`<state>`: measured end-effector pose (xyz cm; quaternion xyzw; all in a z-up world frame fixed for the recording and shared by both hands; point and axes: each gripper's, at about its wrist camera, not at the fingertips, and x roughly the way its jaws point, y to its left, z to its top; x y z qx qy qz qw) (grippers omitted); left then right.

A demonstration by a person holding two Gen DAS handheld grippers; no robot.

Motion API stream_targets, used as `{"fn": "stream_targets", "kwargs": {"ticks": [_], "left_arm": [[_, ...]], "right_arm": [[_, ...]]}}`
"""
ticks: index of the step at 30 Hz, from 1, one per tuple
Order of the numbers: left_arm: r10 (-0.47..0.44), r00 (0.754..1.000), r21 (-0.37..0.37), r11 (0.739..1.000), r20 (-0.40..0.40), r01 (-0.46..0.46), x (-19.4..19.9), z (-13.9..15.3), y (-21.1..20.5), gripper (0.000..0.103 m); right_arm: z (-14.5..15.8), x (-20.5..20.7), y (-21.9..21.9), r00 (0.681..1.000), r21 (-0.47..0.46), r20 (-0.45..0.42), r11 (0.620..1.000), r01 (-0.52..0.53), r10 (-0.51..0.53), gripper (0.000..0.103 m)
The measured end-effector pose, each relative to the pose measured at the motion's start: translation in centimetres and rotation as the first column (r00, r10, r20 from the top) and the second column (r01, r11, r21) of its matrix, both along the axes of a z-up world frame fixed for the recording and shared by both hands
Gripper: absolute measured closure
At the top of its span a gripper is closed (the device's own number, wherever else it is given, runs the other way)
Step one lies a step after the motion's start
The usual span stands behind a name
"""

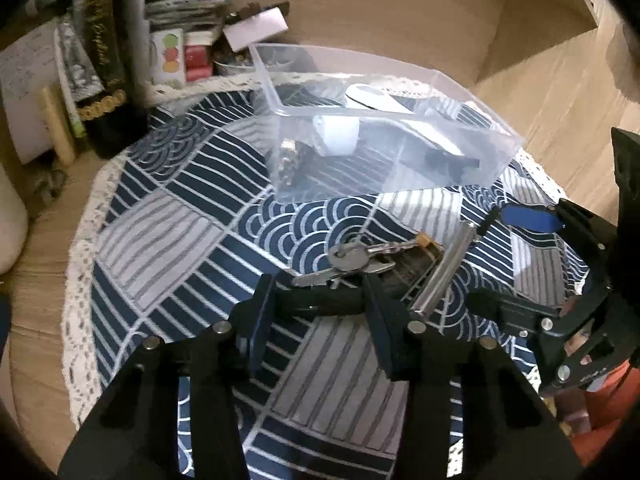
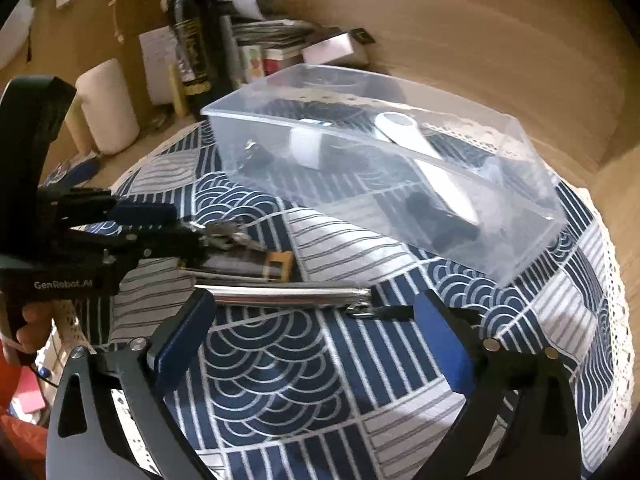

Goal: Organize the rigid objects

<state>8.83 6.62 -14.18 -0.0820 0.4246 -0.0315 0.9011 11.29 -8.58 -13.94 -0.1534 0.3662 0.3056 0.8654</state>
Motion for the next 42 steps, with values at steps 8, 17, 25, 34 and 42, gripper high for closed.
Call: {"fn": "stream_targets", "kwargs": {"ticks": [8, 17, 25, 34, 42], "left_arm": [[0.027, 0.998, 0.020, 0.999, 0.052, -0.028, -1.9, 0.8, 0.7, 0.059], [0.016, 0.994, 0.002, 1.000, 0.106, -0.016, -3.4, 1.9, 1.2, 0.059], [0.022, 0.989, -0.014, 1.000, 0.145, -0.020, -4.6, 2.6, 1.8, 0.059], [0.024, 0.987, -0.034, 0.999, 0.157, -0.019, -5.8, 2.6, 2.5, 0.059], [0.007, 0.985, -0.045, 0.999, 0.171, 0.001, -5.5, 2.6, 1.9, 0.059]], "right_arm": [[-0.9, 1.3, 2.1, 0.990, 0.000, -0.066, 0.992, 0.126, -0.126, 0.004], [-1.8, 1.2, -0.5, 0.976, -0.075, -0.090, 0.979, 0.190, -0.197, 0.010], [0.2, 1.4, 0.0, 0.966, 0.048, -0.131, 0.972, 0.229, -0.221, 0.016], [-2.3, 0.7, 1.7, 0.965, -0.071, -0.081, 0.967, 0.243, -0.248, 0.019], [-2.1, -0.8, -1.2, 0.965, -0.073, -0.061, 0.965, 0.250, -0.255, 0.071]]}}
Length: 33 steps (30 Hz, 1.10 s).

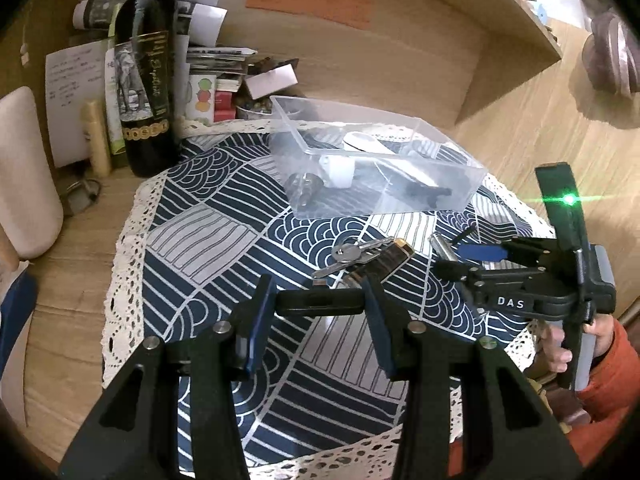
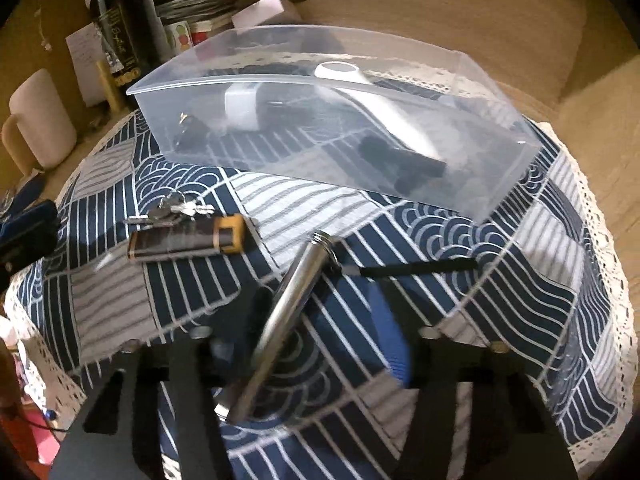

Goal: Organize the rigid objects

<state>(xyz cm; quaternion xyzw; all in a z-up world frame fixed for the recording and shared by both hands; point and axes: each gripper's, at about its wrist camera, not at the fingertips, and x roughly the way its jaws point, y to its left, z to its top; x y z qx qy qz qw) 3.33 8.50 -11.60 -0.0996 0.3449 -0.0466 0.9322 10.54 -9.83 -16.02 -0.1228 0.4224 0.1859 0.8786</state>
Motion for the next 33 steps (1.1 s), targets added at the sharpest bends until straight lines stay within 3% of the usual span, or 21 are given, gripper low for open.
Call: {"fn": "stream_targets", "kwargs": {"ticks": [2, 3, 6, 13, 25, 29, 33], "left_arm": [[-0.003, 1.000, 0.004, 1.000, 0.001, 0.003, 0.3, 0.2, -0.3, 0.059], [-0.003, 1.000, 0.008, 1.000, 0.004, 0.003, 0.4, 0.3, -0.4, 0.059], [0.002, 1.000, 0.026, 1.000, 0.023, -0.002, 0.7, 1.2, -0.9, 0.059], [0.016, 0.997, 0.056, 0.998, 0.077, -0.021, 2.3, 3.9, -1.7, 0.059], [0.029, 0.990, 0.083, 0.996, 0.140, -0.041, 7.5, 8.0, -3.6, 0.059], [0.029, 0.989, 0.085, 0.996, 0.144, -0.041, 9.5, 8.8, -4.1, 0.059], [0.019, 0.992, 0.085, 0.996, 0.126, -0.030, 11.3, 8.5, -4.2, 0.059]], "right_arm": [[0.2, -0.4, -0.6, 1.000, -0.004, 0.008, 1.000, 0.001, -0.001, 0.088], [0.3, -0.6, -0.9, 1.000, -0.008, 0.021, 1.000, 0.004, -0.004, 0.089], [0.8, -1.4, -1.7, 0.998, 0.005, 0.056, 1.000, -0.002, 0.001, 0.089], [5.7, -0.9, -3.3, 0.985, 0.084, 0.172, 0.996, -0.009, -0.005, 0.089], [13.2, 2.3, -3.8, 0.922, 0.156, 0.388, 0.986, -0.062, -0.003, 0.089], [14.5, 3.9, -3.5, 0.903, 0.154, 0.429, 0.985, -0.080, 0.007, 0.089], [14.2, 5.8, -2.8, 0.907, 0.132, 0.421, 0.986, -0.096, 0.032, 0.089]]}}
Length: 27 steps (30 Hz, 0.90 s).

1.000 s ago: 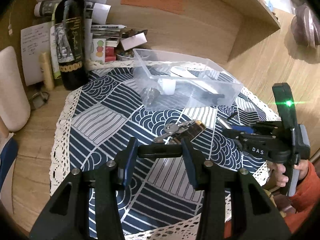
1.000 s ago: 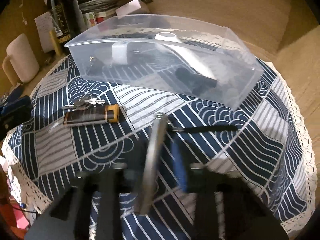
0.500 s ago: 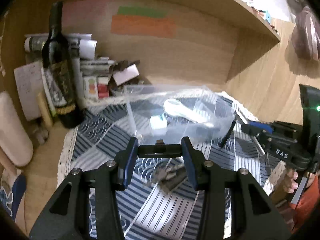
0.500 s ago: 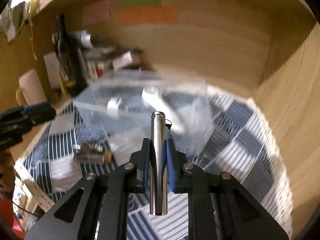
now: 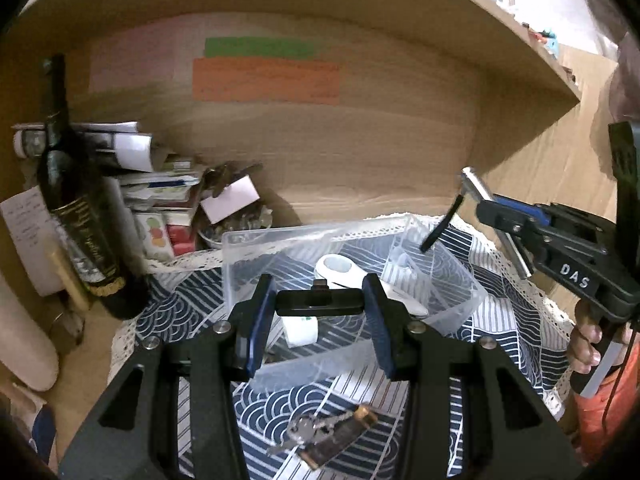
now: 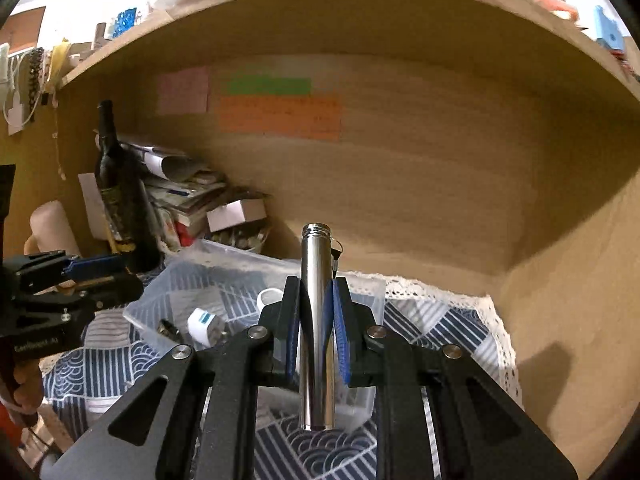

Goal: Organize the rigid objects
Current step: 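Lower both held items into the clear box and open both tools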

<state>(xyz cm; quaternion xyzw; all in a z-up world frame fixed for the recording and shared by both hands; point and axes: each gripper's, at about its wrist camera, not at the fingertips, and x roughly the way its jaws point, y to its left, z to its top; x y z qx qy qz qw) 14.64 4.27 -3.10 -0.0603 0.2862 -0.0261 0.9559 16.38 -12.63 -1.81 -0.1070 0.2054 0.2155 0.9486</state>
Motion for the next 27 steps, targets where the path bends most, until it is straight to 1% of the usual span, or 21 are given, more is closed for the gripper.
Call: {"fn": "stream_targets", "kwargs": {"ticks": [4, 7, 9, 12, 18, 24, 26, 27], "left_arm": [[-0.025, 0.998, -0.009, 1.000, -0.058, 0.025, 2.1, -1.5, -0.3, 0.059], [-0.049, 0.992, -0.008, 0.999, -0.113, 0.049, 3.7, -3.0, -1.0, 0.059], [-0.057, 0.988, 0.002, 0.998, -0.142, 0.058, 4.5, -3.9, -1.3, 0.059], [-0.060, 0.983, 0.014, 0.998, -0.175, 0.063, 5.5, -5.0, -1.7, 0.059], [-0.056, 0.976, 0.009, 0.998, -0.208, 0.059, 6.7, -6.2, -1.5, 0.059], [-0.047, 0.971, 0.003, 0.999, -0.235, 0.049, 6.9, -6.6, -1.4, 0.059], [-0.048, 0.970, -0.005, 0.999, -0.240, 0.049, 6.8, -6.6, -1.4, 0.056], [-0.048, 0.970, -0.009, 0.999, -0.239, 0.048, 6.7, -6.4, -1.3, 0.055]], "right_arm": [[-1.3, 1.9, 0.7, 0.999, -0.028, -0.048, 0.999, -0.016, 0.014, 0.089], [-2.7, 3.3, 1.3, 0.994, -0.044, -0.103, 0.998, -0.039, 0.034, 0.089], [-3.7, 4.1, 2.0, 0.988, -0.061, -0.145, 0.996, -0.063, 0.054, 0.089], [-4.8, 4.6, 3.1, 0.980, -0.096, -0.179, 0.990, -0.099, 0.081, 0.089], [-6.0, 5.9, 4.6, 0.964, -0.123, -0.235, 0.980, -0.155, 0.123, 0.089], [-7.1, 6.5, 5.7, 0.946, -0.157, -0.297, 0.970, -0.186, 0.133, 0.089], [-7.0, 6.4, 5.7, 0.943, -0.152, -0.303, 0.970, -0.188, 0.135, 0.088], [-6.8, 6.2, 5.6, 0.945, -0.153, -0.300, 0.972, -0.180, 0.128, 0.087]]}}
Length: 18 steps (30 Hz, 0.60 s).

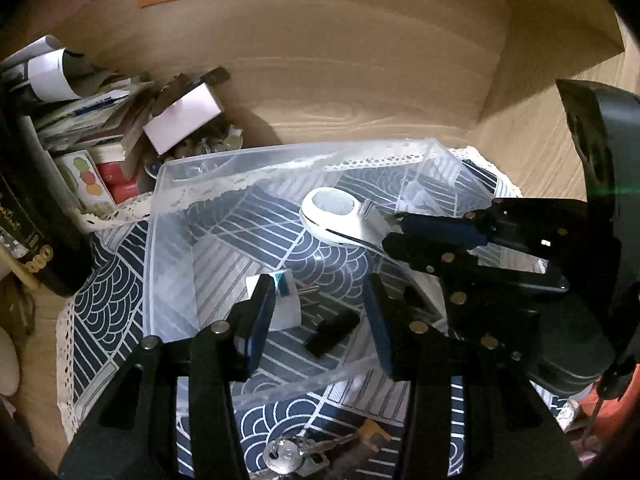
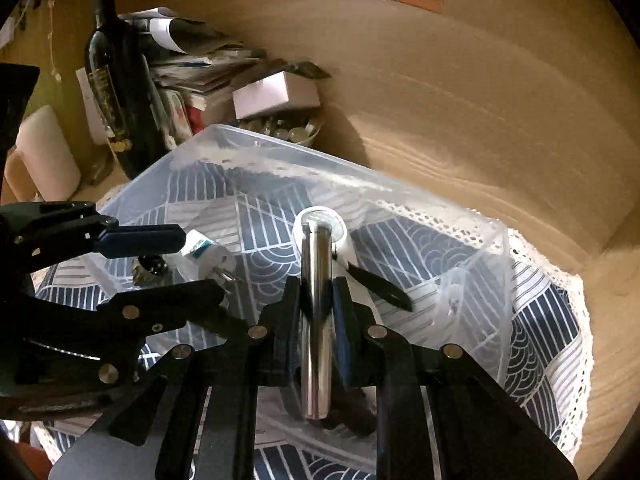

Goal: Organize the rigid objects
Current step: 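Lower both held items into the clear box and open both tools, then grasp the ring of keys with the left tool while the right tool grasps the brown bottle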

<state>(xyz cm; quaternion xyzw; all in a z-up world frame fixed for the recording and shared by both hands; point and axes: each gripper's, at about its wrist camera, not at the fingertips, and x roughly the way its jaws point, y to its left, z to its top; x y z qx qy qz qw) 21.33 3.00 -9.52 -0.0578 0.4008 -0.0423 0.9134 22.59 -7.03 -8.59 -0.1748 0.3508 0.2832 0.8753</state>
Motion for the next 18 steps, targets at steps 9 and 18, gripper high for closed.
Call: {"fn": "stream_targets", "kwargs": {"ticks": [9, 18], "left_arm": [[0.035, 0.993, 0.019, 0.999, 0.115, -0.038, -4.1, 4.0, 0.9, 0.032], [0.094, 0.984, 0.066, 0.992, 0.152, -0.105, -9.4, 4.9, 3.2, 0.022]], "right_arm": [[3.9, -3.5, -2.0, 0.997, 0.107, 0.080, 0.994, 0.001, -0.010, 0.065], [4.1, -8.2, -1.6, 0.997, 0.120, 0.076, 0.992, -0.038, 0.029, 0.051]]}}
